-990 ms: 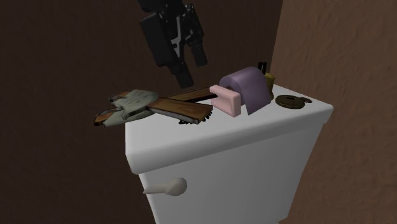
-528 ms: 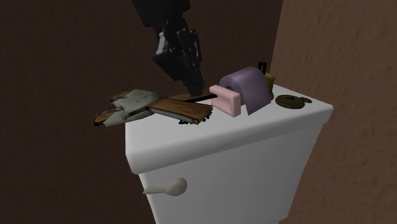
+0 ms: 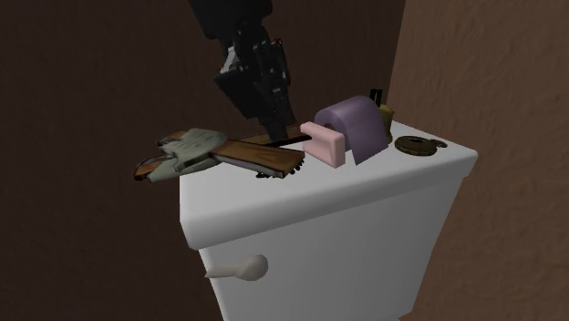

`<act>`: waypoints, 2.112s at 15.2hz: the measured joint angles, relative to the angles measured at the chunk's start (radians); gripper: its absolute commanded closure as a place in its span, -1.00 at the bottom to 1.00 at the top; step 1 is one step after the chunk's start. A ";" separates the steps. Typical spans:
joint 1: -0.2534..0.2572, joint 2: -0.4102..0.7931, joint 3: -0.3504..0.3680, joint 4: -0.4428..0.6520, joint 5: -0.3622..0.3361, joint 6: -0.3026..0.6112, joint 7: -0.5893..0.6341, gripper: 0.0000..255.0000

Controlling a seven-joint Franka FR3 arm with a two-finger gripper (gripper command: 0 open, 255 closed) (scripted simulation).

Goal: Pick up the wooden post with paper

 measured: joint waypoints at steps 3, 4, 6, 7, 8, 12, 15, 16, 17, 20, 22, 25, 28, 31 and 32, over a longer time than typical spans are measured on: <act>-0.010 0.020 -0.059 -0.011 0.115 0.004 -0.075 -1.00; -0.011 0.025 -0.065 -0.018 0.132 0.011 -0.082 -1.00; -0.010 0.029 -0.068 -0.038 0.145 0.029 -0.085 -1.00; -0.011 0.034 -0.069 -0.046 0.145 0.042 -0.084 -1.00; -0.011 0.037 -0.068 -0.058 0.144 0.055 -0.081 -1.00; -0.011 0.047 -0.065 -0.093 0.137 0.097 -0.071 1.00; -0.011 0.047 -0.065 -0.096 0.137 0.101 -0.070 1.00; -0.011 0.047 -0.065 -0.096 0.137 0.101 -0.070 1.00; -0.011 0.047 -0.065 -0.096 0.137 0.101 -0.070 1.00; -0.011 0.047 -0.065 -0.096 0.137 0.101 -0.070 1.00; -0.011 0.048 -0.065 -0.096 0.137 0.101 -0.070 1.00; -0.011 0.045 -0.066 -0.070 0.140 0.074 -0.075 1.00; -0.012 0.038 -0.069 -0.041 0.146 0.039 -0.084 1.00; -0.012 0.032 -0.071 -0.007 0.151 0.001 -0.093 1.00; -0.012 0.030 -0.072 0.004 0.152 -0.011 -0.095 1.00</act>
